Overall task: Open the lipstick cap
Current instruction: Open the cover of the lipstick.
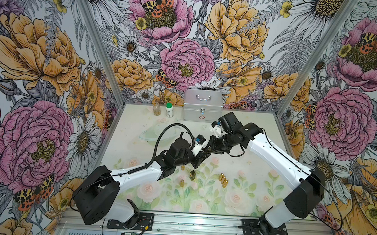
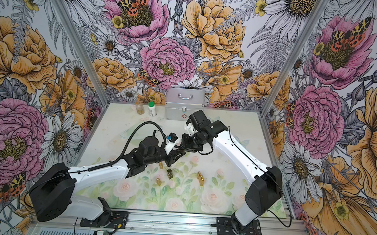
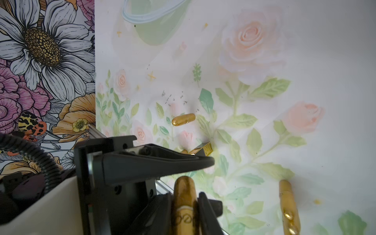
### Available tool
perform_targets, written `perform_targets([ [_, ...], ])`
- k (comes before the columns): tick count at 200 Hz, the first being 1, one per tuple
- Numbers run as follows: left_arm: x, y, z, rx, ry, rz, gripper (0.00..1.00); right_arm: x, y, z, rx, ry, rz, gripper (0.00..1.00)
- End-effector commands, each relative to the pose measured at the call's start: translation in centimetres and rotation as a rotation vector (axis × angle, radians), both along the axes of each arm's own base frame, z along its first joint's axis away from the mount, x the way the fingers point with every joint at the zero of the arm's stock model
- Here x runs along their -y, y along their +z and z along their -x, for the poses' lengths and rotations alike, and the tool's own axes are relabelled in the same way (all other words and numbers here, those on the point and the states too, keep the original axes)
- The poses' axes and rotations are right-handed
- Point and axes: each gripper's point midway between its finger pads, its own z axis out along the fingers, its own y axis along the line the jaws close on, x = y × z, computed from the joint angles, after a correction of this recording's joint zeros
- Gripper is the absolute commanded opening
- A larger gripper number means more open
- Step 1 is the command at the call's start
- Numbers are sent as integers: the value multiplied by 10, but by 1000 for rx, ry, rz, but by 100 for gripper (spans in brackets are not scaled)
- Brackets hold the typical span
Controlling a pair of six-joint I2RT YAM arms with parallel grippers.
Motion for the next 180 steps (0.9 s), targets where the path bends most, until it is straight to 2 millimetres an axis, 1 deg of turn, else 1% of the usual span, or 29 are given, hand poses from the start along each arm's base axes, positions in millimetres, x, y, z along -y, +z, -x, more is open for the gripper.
perform_targets([
  [1, -4, 11, 4, 17, -14, 49, 34, -1, 16, -3, 34, -14, -29, 16],
  [34, -9, 5, 11, 9, -22, 44, 33, -1, 20, -7, 39, -25, -32, 16],
  [50, -11, 8, 12, 18, -23, 48, 31, -2, 19, -7, 36, -27, -33, 16],
  [66, -10, 11, 12, 22, -28, 53, 27, -2, 18, -7, 29, -23, -34, 16],
  [104, -8, 15, 4, 28, -21, 57, 27, -4, 15, -4, 10, -16, -41, 16],
  [129, -4, 22, 4, 39, -35, 68, 26, -4, 12, -3, -1, -12, -44, 16],
  [159, 1, 24, 5, 39, -54, 73, 27, -5, 9, -2, -14, -9, -44, 16],
  [180, 3, 24, 6, 36, -64, 73, 23, -4, 11, -2, -12, -9, -46, 15],
])
